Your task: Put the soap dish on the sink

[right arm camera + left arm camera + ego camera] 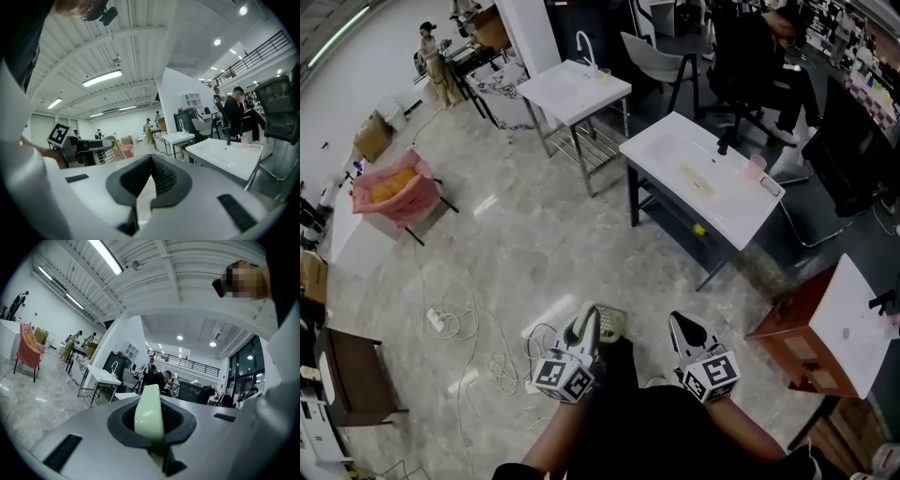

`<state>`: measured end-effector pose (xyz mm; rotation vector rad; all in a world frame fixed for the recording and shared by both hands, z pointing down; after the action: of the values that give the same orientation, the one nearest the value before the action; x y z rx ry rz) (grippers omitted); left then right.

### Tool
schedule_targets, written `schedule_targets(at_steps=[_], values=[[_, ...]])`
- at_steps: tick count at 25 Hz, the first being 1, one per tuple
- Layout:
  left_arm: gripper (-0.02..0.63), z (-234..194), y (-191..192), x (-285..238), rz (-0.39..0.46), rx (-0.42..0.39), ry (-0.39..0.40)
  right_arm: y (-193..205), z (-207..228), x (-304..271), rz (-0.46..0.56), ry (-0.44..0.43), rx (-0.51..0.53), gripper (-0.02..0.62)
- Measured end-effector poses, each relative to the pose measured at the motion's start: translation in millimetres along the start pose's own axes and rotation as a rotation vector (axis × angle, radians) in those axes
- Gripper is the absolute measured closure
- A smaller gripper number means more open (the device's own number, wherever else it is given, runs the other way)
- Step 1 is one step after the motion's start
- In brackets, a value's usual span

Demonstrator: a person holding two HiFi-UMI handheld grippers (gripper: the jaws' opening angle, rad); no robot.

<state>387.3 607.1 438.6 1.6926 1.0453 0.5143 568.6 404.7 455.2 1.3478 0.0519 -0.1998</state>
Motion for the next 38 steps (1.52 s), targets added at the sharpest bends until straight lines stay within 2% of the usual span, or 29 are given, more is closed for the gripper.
schedule_targets(at_steps=[7, 14, 18, 21, 25, 32, 38], values=[[0.578, -48, -17, -83, -0.018, 0.021, 0.033, -15, 43, -64, -0.046, 0.043, 0.005, 0.597], [0.581, -105, -60, -176, -0.007, 0.047, 0.058, -58, 86, -155, -0.082, 0.078, 0.028, 0.597], [0.582, -133, -89, -216, 0.005, 0.038, 0.072, -76, 105, -206, -0.074, 0.084, -0.009, 0.597], [0.583, -156, -103, -242, -0.001, 0.036, 0.077, -87, 120, -241, -0.050, 0.126, -0.050, 0.597], [0.583, -191, -115, -269, -0.019, 0.045, 0.082, -97, 136, -287, -0.052, 0.184, -0.039, 0.597], [0.583, -249, -135, -300, -0.024, 0.063, 0.085, -108, 146, -356, -0.069, 0.206, -0.034, 0.597], [0.584, -287, -147, -307, -0.008, 0.084, 0.061, -113, 142, -396, -0.089, 0.195, -0.024, 0.597]])
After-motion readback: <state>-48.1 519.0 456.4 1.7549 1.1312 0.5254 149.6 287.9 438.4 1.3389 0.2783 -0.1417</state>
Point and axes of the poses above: the fingertips, and each gripper's own axes: x backward along the fingers, z to its right, y out of its underside, the point moved 10 cm from there along x, backward along the fingers, and after that the axes turned 11 degrees about -y, right-handed, at the moved point
